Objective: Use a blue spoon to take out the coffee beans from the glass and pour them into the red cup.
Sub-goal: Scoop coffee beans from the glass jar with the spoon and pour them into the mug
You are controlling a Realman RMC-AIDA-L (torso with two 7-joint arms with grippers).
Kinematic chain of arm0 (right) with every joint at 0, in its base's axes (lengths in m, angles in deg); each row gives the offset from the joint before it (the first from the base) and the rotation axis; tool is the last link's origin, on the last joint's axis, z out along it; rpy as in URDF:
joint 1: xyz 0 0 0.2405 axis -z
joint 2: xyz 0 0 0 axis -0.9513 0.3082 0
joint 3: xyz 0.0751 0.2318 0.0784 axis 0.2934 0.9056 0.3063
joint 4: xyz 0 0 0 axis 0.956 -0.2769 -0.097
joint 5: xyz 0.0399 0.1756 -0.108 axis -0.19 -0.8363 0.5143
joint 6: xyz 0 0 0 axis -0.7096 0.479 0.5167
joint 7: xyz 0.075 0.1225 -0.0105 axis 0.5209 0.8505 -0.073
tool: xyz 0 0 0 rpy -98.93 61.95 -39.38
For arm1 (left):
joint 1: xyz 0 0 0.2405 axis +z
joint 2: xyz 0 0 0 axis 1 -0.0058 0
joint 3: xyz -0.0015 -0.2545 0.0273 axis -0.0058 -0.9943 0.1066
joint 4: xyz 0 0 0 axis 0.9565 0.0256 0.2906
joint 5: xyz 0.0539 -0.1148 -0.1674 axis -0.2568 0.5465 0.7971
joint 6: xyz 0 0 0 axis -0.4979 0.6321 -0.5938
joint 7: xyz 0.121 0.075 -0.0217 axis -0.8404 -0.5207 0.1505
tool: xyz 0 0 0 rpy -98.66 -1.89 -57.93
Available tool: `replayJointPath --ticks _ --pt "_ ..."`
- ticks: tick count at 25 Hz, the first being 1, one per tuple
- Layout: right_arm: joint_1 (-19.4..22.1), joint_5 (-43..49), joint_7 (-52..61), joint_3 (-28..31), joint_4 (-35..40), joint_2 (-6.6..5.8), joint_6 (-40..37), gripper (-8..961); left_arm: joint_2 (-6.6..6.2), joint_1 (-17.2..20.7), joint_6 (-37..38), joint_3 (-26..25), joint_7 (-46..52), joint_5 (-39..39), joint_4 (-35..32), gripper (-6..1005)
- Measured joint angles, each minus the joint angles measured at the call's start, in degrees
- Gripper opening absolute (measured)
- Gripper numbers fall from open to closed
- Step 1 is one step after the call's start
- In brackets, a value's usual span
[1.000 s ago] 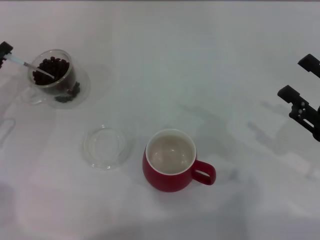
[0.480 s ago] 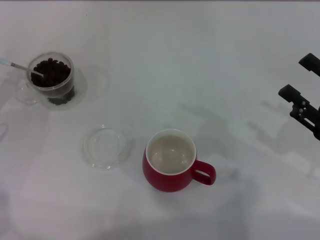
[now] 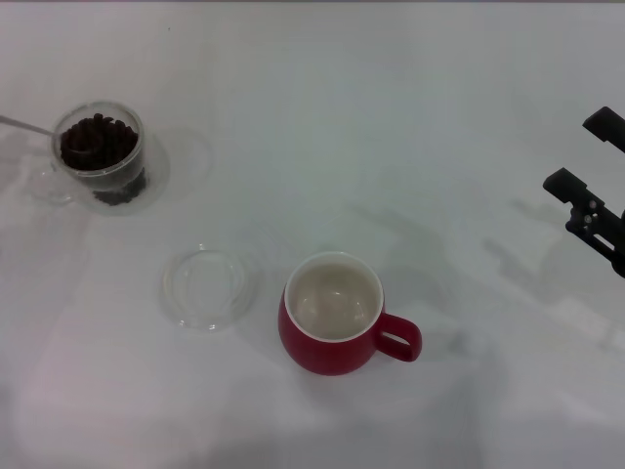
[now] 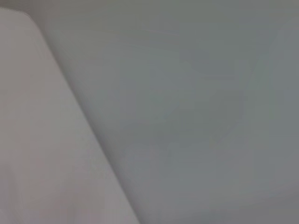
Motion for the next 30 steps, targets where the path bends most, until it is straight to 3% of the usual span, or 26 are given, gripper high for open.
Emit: replayJointPath --ticks 11,30 --pt "-0.57 0.37 -0.43 -0.48 0.23 0.07 0.29 665 -0.12 0.25 6.11 0.35 -2.30 0.44 0.01 127" --pt "0.17 0.44 -1.82 -0.47 -0.16 0.23 -0.01 664 1.39 -5.16 7.24 0.34 -2.57 -8.48 -4.10 127"
